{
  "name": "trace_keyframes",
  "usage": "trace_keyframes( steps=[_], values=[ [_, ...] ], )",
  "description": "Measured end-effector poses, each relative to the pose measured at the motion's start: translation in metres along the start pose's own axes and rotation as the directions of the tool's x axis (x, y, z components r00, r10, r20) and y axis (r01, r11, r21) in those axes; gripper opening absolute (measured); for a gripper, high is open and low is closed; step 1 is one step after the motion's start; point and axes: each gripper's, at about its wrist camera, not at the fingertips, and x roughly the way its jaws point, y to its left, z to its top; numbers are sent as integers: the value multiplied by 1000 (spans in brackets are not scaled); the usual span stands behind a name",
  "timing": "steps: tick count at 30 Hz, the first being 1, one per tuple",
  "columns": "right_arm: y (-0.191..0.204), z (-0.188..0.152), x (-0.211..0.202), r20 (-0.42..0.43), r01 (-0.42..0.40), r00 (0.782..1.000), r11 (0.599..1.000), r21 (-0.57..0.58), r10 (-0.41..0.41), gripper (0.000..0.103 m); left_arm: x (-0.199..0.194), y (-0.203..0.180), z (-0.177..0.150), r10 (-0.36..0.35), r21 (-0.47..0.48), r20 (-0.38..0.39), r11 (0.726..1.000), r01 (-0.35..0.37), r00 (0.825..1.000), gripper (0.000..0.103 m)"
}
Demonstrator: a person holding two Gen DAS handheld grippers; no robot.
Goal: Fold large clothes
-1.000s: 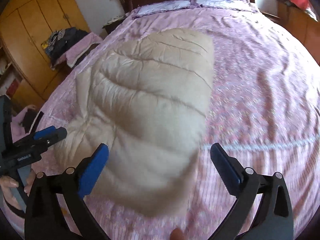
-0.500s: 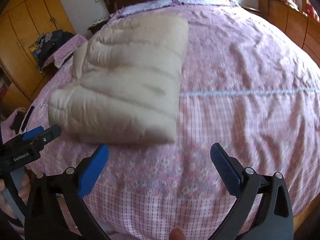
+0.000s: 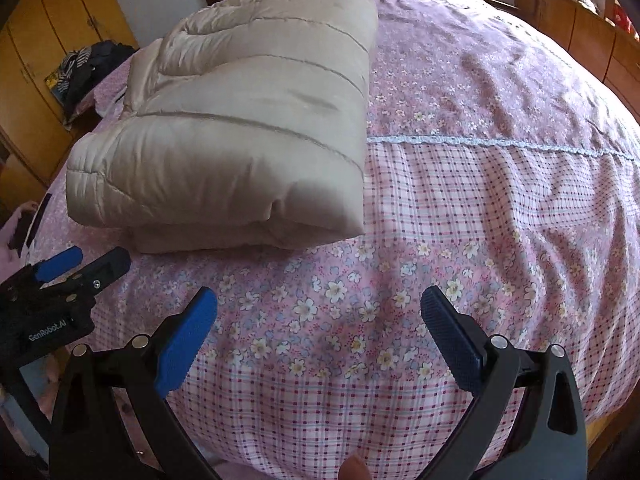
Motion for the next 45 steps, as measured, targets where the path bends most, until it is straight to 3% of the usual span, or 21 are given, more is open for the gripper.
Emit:
trace_keyframes(
  steps=[45],
  values=[
    [7, 0, 4, -26, 5, 1000, 1000, -8, -5, 97, 9, 0, -3, 0, -12, -37, 1000, -1, 999, 96]
  ],
)
